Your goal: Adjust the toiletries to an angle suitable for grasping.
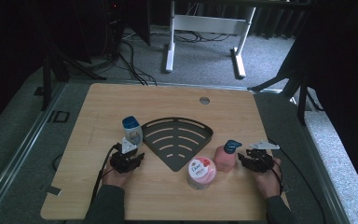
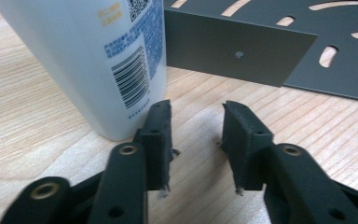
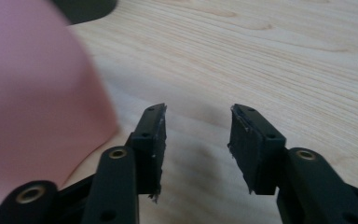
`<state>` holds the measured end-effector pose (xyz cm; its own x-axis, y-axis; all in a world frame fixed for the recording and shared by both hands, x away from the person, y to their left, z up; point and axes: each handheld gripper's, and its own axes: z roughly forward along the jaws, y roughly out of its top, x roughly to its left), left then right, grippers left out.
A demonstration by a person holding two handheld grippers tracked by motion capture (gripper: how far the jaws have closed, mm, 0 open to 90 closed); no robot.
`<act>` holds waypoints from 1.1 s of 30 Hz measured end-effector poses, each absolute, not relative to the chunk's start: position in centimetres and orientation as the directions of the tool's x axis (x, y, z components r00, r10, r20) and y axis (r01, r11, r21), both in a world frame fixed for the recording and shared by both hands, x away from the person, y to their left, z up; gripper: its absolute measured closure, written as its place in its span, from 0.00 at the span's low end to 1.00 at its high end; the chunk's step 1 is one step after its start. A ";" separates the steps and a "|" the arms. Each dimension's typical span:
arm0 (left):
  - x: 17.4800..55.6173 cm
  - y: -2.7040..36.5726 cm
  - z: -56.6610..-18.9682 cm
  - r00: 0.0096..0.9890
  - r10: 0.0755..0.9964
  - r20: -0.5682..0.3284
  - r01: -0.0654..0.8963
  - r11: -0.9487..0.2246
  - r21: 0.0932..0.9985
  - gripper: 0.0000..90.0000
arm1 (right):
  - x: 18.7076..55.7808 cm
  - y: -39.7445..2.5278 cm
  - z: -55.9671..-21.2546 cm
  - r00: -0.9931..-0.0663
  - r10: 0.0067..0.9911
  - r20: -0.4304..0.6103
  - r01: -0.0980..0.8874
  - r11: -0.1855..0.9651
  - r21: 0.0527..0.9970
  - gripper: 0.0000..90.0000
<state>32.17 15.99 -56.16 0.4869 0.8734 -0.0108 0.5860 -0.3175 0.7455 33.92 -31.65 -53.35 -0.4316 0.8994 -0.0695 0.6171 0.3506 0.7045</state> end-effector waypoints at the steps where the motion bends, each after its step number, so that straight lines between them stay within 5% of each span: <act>1: 32.2 16.0 -56.2 0.484 0.875 -0.009 0.586 -0.317 0.746 0.66 | 33.4 -31.5 -53.1 -0.443 0.893 -0.074 0.607 0.360 0.708 0.71; 12: 32.2 15.7 -56.2 0.483 0.876 -0.008 0.590 -0.318 0.742 0.58 | 30.8 -30.8 -50.9 -0.496 0.865 -0.071 0.542 0.373 0.753 0.99; 33: 32.1 15.5 -56.2 0.480 0.877 -0.009 0.591 -0.315 0.742 0.55 | 26.6 -29.0 -49.3 -0.606 0.794 -0.044 0.478 0.409 0.777 1.00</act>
